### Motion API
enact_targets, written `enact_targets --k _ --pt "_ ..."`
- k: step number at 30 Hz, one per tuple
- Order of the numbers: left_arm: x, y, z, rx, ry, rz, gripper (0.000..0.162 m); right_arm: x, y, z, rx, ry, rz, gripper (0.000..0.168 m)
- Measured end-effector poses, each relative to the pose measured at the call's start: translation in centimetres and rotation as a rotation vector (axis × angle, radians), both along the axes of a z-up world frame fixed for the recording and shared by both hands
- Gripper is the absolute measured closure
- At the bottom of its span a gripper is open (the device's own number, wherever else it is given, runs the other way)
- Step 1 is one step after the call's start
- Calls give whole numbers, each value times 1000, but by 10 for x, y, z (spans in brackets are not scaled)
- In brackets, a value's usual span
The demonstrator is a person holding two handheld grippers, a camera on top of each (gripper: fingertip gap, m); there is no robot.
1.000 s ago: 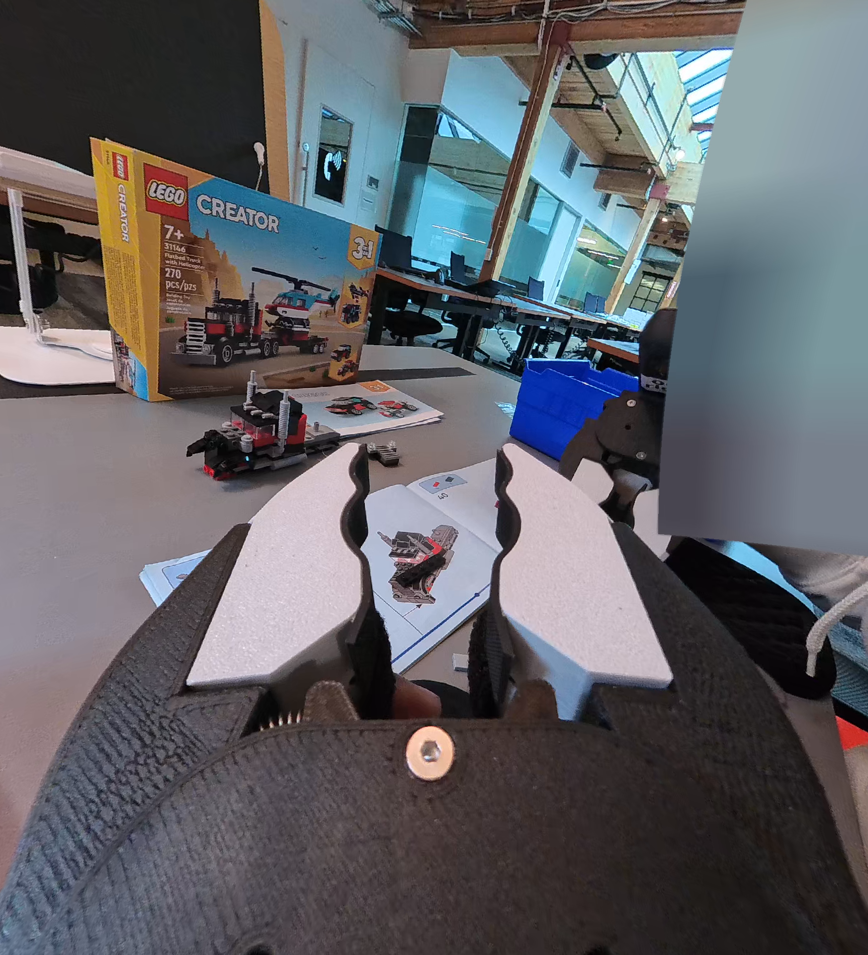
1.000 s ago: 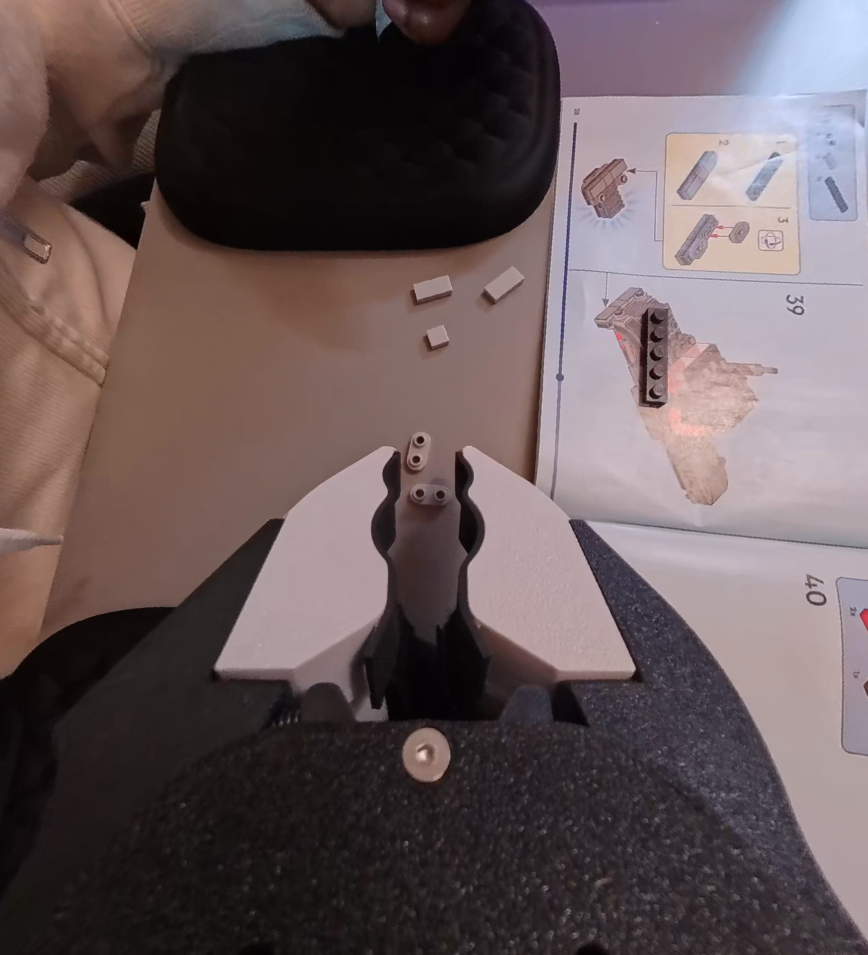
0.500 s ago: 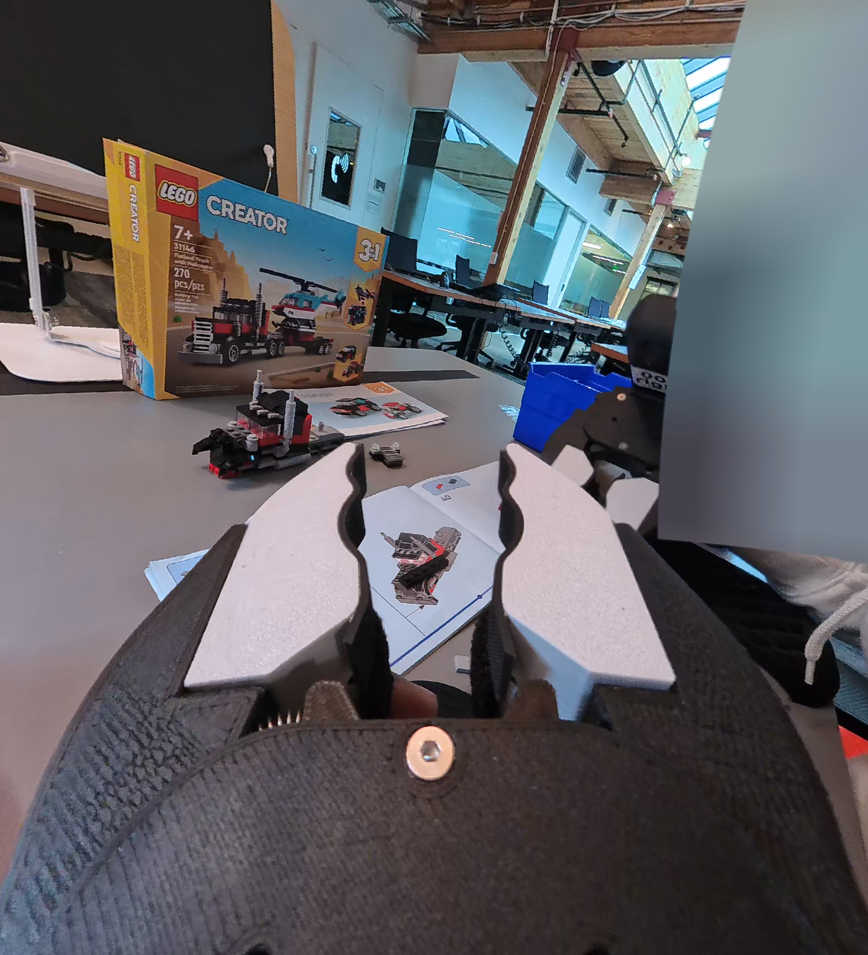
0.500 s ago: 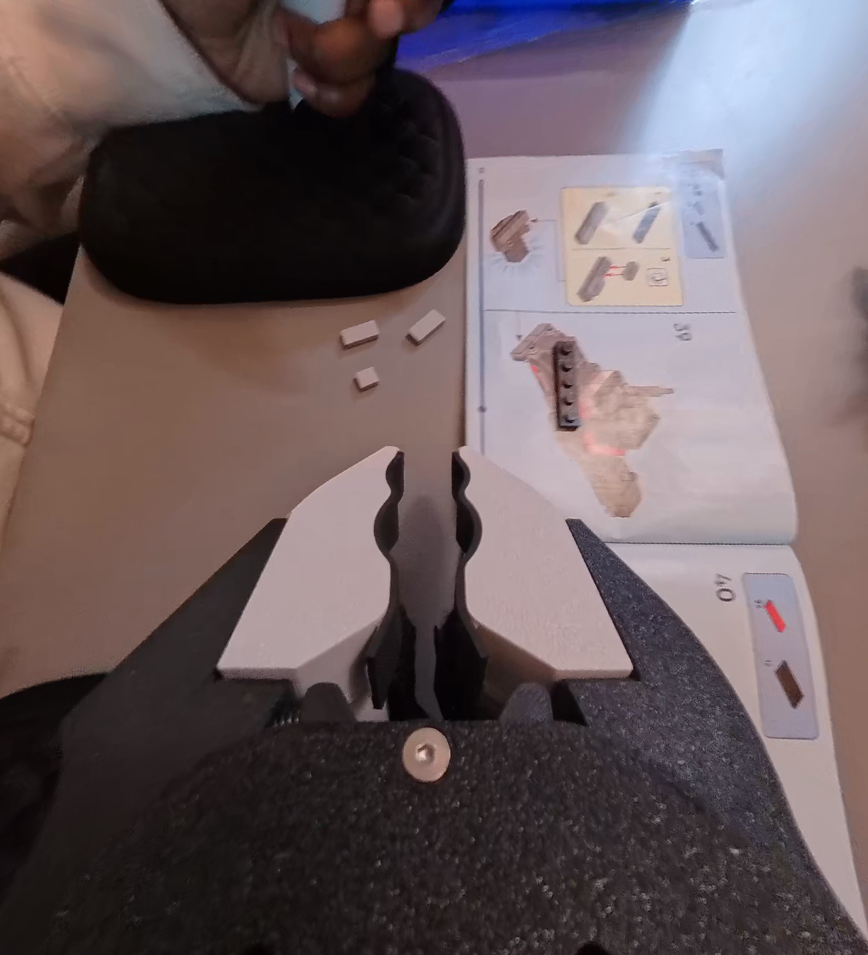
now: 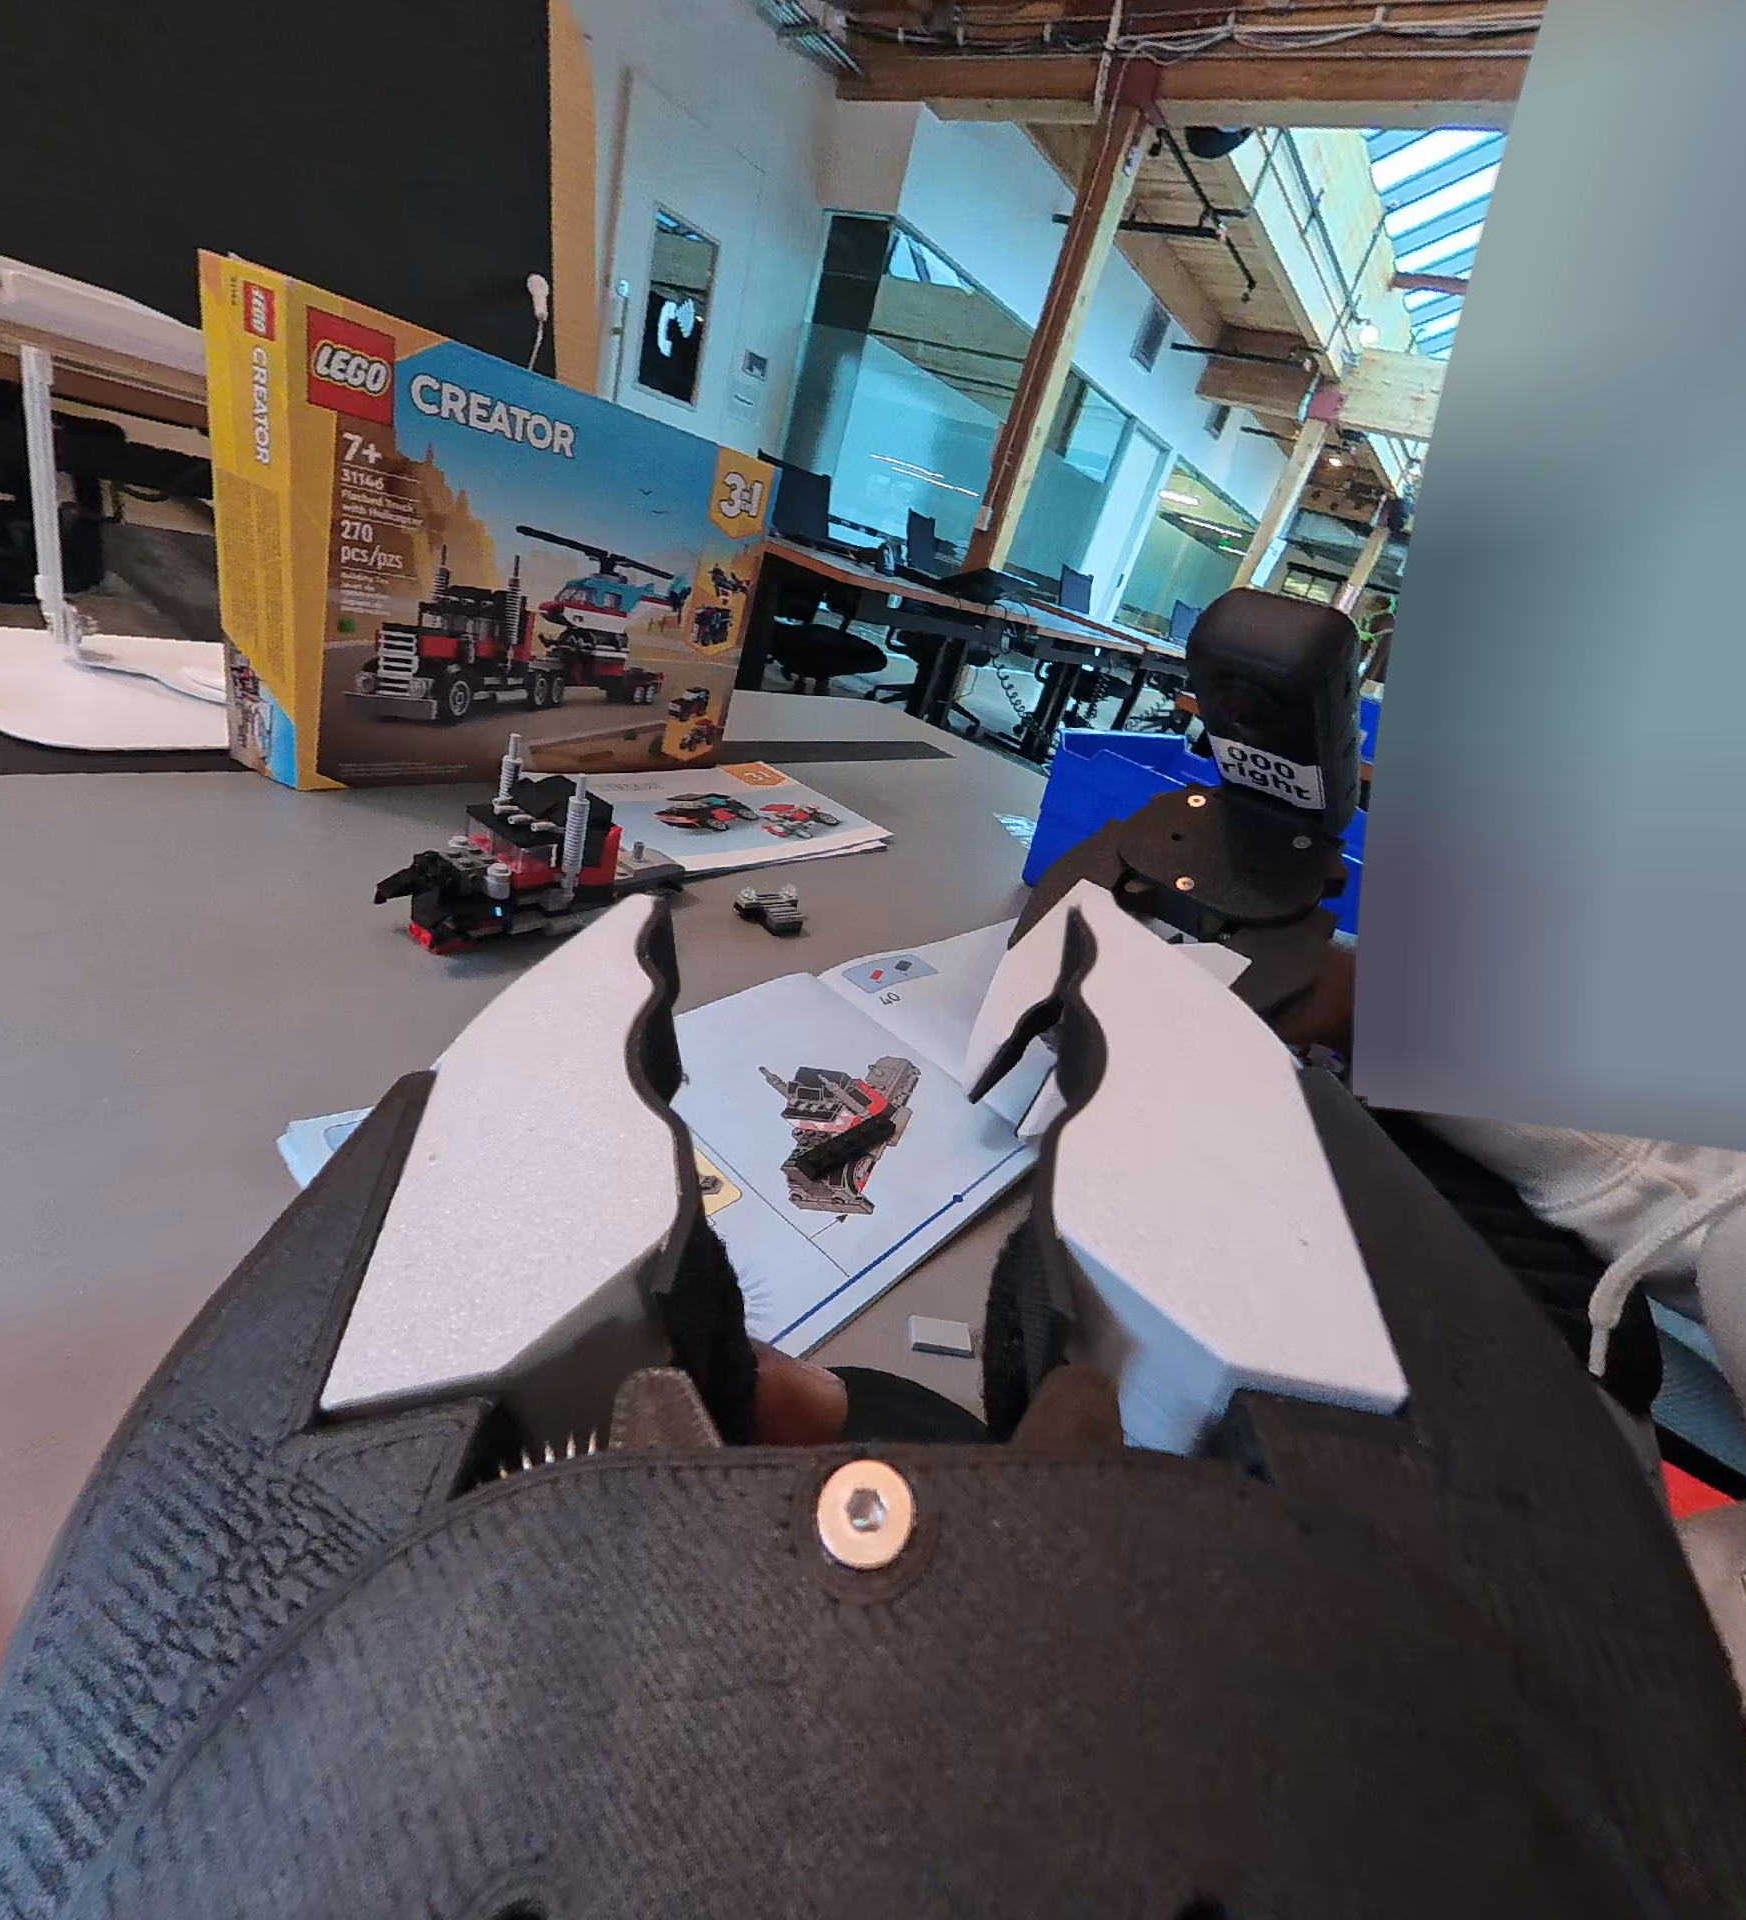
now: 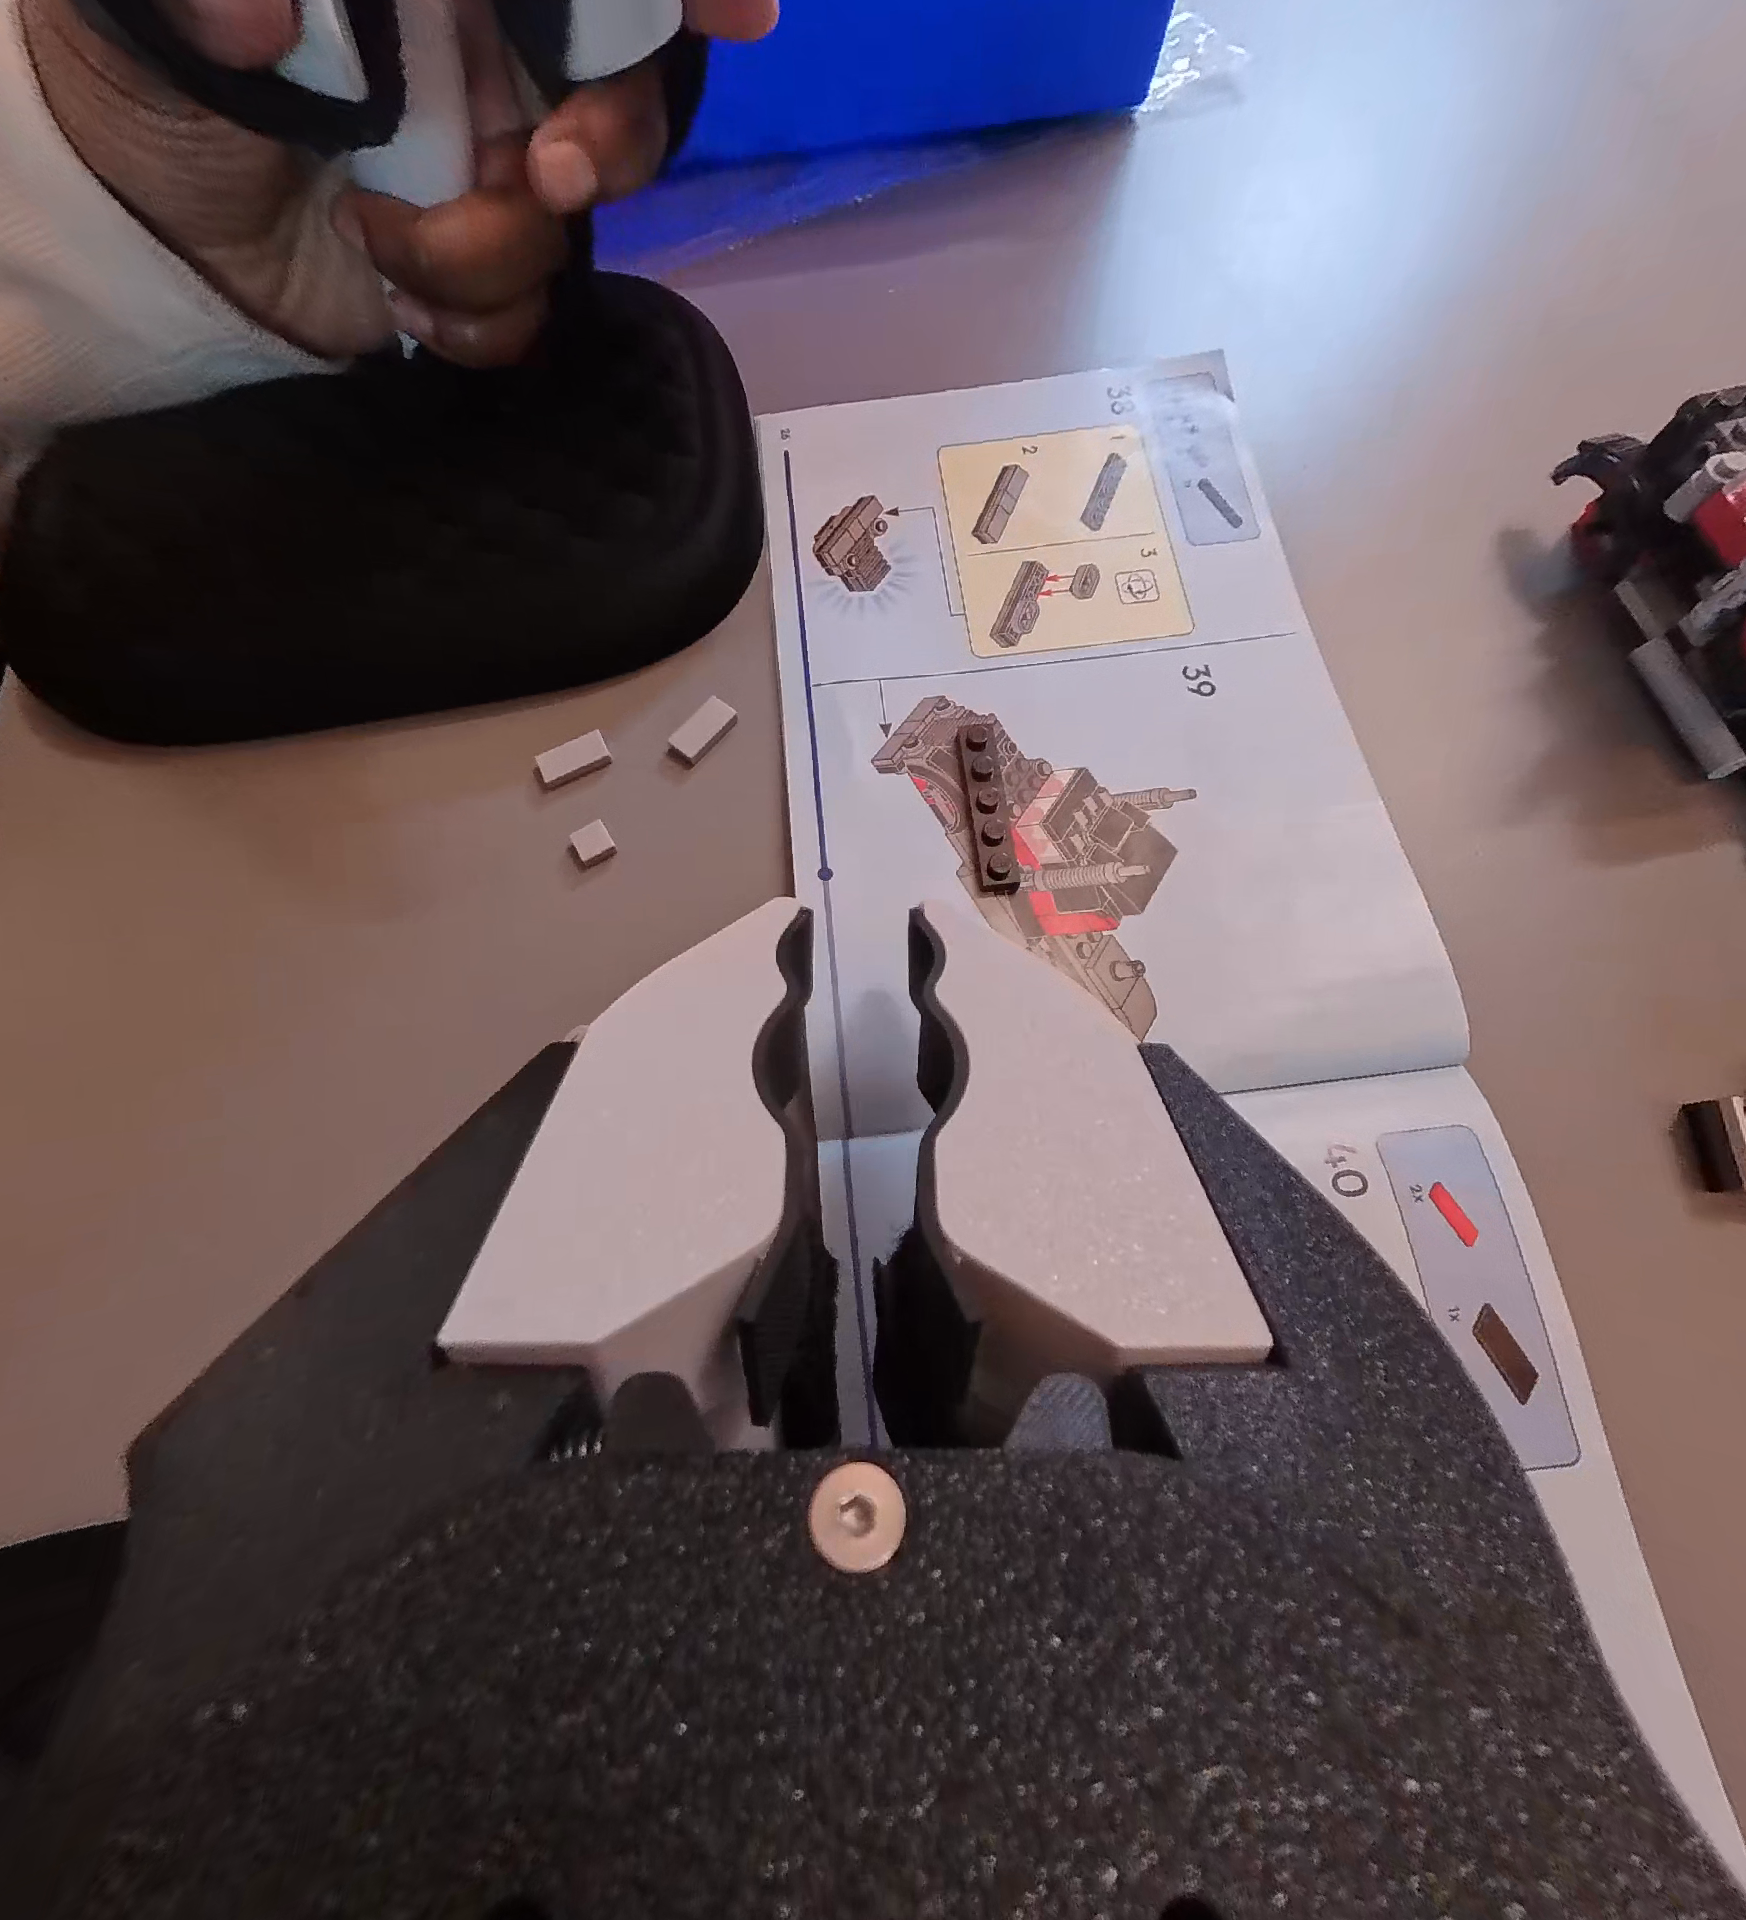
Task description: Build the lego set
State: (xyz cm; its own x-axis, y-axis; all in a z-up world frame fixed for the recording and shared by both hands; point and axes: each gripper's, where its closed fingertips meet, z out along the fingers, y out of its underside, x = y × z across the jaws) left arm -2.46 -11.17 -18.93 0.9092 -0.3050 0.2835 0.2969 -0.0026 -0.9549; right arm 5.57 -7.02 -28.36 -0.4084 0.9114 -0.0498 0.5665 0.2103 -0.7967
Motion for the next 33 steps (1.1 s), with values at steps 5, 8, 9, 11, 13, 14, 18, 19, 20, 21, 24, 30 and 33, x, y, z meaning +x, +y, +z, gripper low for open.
enact_targets --k 5,8,9,11,13,14,18,19,20,21,24,30,33 --pt "-1 0 0 0 -39 -24 90 3 -13 0 -21 -21 68 161" --pt "-2 -1 2 12 -47 -23 90 6 -35 1 -44 -45 161 159" --pt "-2 -1 2 12 -45 -23 90 5 -40 1 -33 -49 187 158" --pt "-2 -1 2 10 -47 -25 90 0 -48 0 -3 -58 247 154" --pt "-1 -2 2 14 -46 -31 90 -6 -53 -1 55 -64 334 151" --pt "0 -3 3 20 -41 -41 90 -10 -52 -2 104 -70 381 150" --pt "6 -6 5 44 -22 -78 89 -26 -55 -5 185 -95 577 147" --pt "8 -6 6 49 -16 -86 89 -30 -58 -5 178 -95 618 147" --pt "9 -7 6 53 -12 -91 89 -32 -61 -6 169 -100 656 146" --pt "9 -7 6 55 -11 -95 89 -34 -62 -8 171 -109 680 145" --pt "9 -8 6 57 -11 -96 89 -35 -64 -15 185 -136 720 146" --pt "7 -8 8 64 -26 -91 87 -36 -61 -23 218 -134 713 152" --pt "8 -8 7 59 -28 -95 87 -38 -58 -21 203 -116 676 152"
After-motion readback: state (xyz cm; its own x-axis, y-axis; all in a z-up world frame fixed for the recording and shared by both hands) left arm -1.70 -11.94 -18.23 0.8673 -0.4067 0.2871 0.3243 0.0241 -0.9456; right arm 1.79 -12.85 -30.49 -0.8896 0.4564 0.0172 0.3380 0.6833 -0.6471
